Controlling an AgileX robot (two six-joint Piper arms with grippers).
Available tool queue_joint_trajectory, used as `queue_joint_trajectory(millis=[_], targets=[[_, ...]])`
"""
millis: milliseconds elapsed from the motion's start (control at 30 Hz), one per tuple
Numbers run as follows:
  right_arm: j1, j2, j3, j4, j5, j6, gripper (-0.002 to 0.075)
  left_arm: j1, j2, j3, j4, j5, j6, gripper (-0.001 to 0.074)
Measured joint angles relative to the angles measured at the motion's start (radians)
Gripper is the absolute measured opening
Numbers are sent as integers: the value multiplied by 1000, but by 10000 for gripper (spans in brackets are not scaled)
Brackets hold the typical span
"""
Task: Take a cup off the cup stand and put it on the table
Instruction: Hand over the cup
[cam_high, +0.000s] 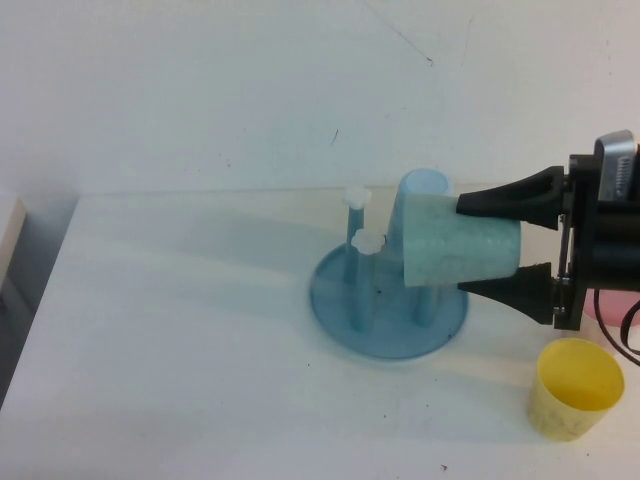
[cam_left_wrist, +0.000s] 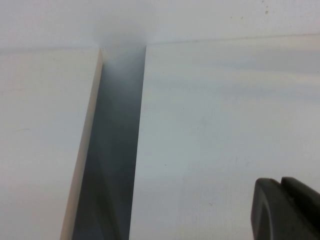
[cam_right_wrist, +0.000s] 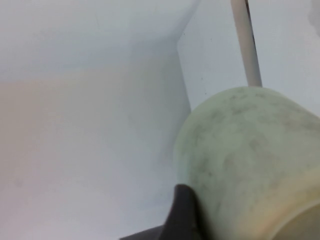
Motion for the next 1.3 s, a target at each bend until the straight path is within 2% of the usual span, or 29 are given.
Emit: queue_joint_trajectory(millis=[267, 567, 667, 767, 833, 967, 1100, 1300], targets=[[0, 2, 0, 4, 0, 117, 599, 0, 0, 0, 0, 0, 0, -4], [0, 2, 0, 6, 0, 110, 599, 0, 0, 0, -28, -6, -22, -4], [0, 2, 0, 8, 0, 68, 599, 0, 0, 3, -310, -42, -198, -4], [0, 2, 0, 8, 0, 38, 599, 0, 0, 3, -697, -82, -359, -3], [0, 2, 0, 8, 0, 32, 599, 0, 0, 3, -813, -106, -362, -3], [0, 2, 0, 8, 2, 30, 599, 0, 0, 3, -887, -131, -350, -4], [0, 2, 0, 4, 2, -10, 599, 0, 0, 3, -931, -109, -231, -3], [0, 2, 0, 2, 2, -79, 599, 0, 95, -112, -1047, 163, 235, -4]])
